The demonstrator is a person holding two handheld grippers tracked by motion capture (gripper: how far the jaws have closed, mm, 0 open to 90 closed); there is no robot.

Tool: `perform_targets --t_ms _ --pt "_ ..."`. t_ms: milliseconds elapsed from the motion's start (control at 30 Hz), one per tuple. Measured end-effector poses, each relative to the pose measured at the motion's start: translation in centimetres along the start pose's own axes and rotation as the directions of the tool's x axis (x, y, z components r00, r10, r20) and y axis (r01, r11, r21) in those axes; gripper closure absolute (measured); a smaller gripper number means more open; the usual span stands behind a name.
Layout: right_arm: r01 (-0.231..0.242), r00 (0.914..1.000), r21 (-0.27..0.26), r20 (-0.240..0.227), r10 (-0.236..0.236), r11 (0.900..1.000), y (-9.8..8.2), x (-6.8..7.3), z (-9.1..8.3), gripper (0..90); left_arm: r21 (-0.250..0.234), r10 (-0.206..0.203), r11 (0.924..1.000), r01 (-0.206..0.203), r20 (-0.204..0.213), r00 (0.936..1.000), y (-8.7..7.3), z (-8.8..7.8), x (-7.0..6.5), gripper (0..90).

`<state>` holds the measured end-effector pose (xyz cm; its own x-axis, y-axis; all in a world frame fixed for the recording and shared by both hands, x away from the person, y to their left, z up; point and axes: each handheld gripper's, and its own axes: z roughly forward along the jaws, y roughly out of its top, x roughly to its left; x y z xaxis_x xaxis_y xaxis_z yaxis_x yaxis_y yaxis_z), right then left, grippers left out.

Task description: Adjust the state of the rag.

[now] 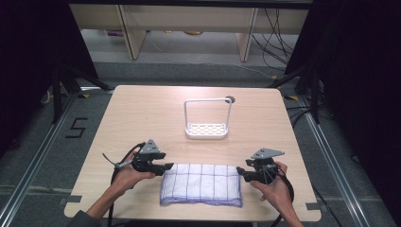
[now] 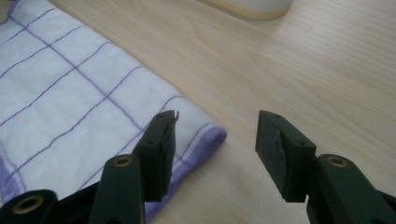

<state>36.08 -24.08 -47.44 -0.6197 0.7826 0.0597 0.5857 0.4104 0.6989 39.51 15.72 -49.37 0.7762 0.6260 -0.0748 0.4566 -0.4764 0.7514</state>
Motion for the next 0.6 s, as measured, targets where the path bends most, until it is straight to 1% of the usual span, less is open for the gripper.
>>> perform_targets --t_ms 33,67,133,167,200,233,267,300,333,367,400,467,500,533,600 --pt "0.008 1.0000 0.005 0.002 -0.008 1.000 0.2 -0.1 0.4 48.4 0.005 0.006 1.0000 -0.006 -0.003 1.0000 0.0 0.2 0.1 45.3" --pt "-0.014 0.9999 0.022 0.003 0.014 1.000 0.4 0.1 0.6 48.4 0.017 0.008 0.9998 -0.008 0.004 1.0000 -0.1 0.5 0.0 45.2" --pt "0.009 0.9999 0.027 0.007 -0.009 1.000 0.6 0.0 1.0 48.4 0.029 0.008 0.9995 -0.008 0.007 0.9999 -0.1 0.8 -0.1 45.2" --pt "0.012 0.9999 0.026 0.007 -0.013 1.000 0.5 -0.1 1.2 48.4 0.032 0.021 0.9993 -0.021 0.007 0.9998 -0.2 0.9 -0.2 45.2" --pt "0.006 0.9999 0.047 0.011 -0.006 0.999 0.6 0.0 1.3 48.4 0.041 0.029 0.9987 -0.029 0.007 0.9996 -0.3 0.9 -0.3 45.2" --pt "-0.004 0.9999 0.049 0.013 0.003 0.999 0.6 0.0 1.3 48.4 0.047 0.042 0.9980 -0.042 0.003 0.9991 -0.3 1.0 -0.4 45.3" --pt "0.015 0.9998 0.051 0.014 -0.015 0.999 0.5 -0.1 1.7 48.7 0.046 0.036 0.9983 -0.036 -0.004 0.9993 -0.4 1.2 -0.5 45.7" --pt "0.000 0.9999 0.048 0.015 -0.001 0.999 0.4 0.0 1.9 48.9 0.046 0.042 0.9981 -0.041 -0.008 0.9991 -0.5 1.3 -0.7 46.2" --pt "0.006 0.9999 0.073 0.014 -0.007 0.997 0.4 0.0 2.0 48.9 0.049 0.054 0.9974 -0.054 -0.008 0.9985 -0.6 1.4 -0.8 47.3" --pt "0.014 0.9997 0.072 0.018 -0.015 0.997 0.2 0.2 2.4 48.9 0.066 0.079 0.9948 -0.078 -0.009 0.9968 -0.6 1.5 -1.0 49.2" --pt "0.024 0.9996 0.091 0.013 -0.026 0.996 0.3 0.3 2.4 48.9 0.066 0.079 0.9948 -0.078 -0.009 0.9968 -0.6 1.5 -1.0 49.7" --pt "0.018 0.9997 0.084 0.017 -0.019 0.996 0.2 0.4 2.6 49.1 0.079 0.088 0.9931 -0.087 -0.008 0.9961 -0.7 1.6 -1.2 50.1" --pt "0.031 0.9994 0.123 0.014 -0.033 0.992 0.2 0.6 2.7 50.2 0.077 0.094 0.9927 -0.093 -0.008 0.9955 -0.8 1.7 -1.3 51.5" --pt "0.031 0.9994 0.123 0.014 -0.033 0.992 0.2 0.6 2.7 50.2 0.077 0.094 0.9927 -0.093 -0.008 0.9955 -0.8 1.7 -1.3 51.7" --pt "0.045 0.9987 0.132 0.015 -0.048 0.990 0.1 0.6 3.2 51.8 0.076 0.076 0.9943 -0.075 -0.006 0.9971 -0.9 1.8 -1.3 52.7"
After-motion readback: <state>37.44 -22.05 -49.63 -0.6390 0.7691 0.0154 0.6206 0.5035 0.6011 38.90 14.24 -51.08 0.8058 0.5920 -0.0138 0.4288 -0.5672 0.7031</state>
